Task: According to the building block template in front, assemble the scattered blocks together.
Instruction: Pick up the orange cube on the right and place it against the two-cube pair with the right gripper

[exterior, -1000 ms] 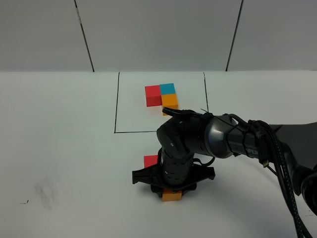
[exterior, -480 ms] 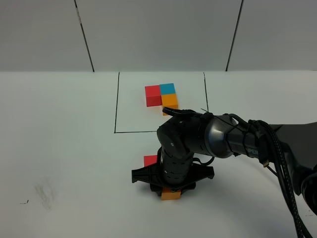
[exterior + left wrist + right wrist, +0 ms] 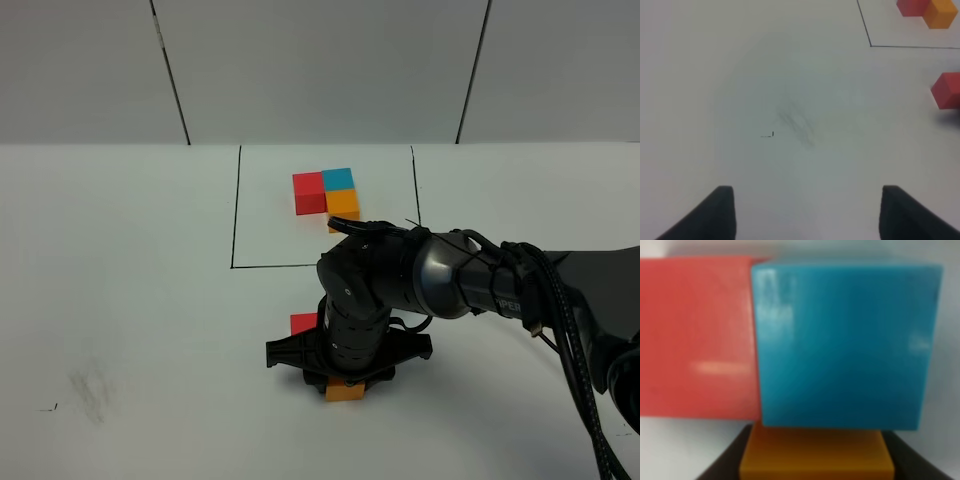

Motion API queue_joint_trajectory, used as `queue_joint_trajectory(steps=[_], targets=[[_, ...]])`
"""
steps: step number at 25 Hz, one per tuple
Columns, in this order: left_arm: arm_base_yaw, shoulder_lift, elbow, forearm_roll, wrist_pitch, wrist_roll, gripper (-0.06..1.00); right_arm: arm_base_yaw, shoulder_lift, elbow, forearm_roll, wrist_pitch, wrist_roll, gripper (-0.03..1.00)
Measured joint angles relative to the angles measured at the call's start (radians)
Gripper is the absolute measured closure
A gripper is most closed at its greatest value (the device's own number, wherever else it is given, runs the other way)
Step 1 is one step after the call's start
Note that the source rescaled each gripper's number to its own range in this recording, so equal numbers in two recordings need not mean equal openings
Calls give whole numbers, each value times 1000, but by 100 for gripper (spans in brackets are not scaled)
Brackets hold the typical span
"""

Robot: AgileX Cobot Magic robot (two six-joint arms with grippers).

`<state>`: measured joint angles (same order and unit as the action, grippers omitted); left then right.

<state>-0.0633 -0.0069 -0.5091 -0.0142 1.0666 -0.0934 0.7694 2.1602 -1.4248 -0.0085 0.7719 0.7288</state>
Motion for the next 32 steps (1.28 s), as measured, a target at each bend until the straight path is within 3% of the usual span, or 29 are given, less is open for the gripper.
queue_joint_trajectory(steps=[32], targets=[[0,0,0,0,0,0,-2,-2,15,-28,-60,20,60,95]])
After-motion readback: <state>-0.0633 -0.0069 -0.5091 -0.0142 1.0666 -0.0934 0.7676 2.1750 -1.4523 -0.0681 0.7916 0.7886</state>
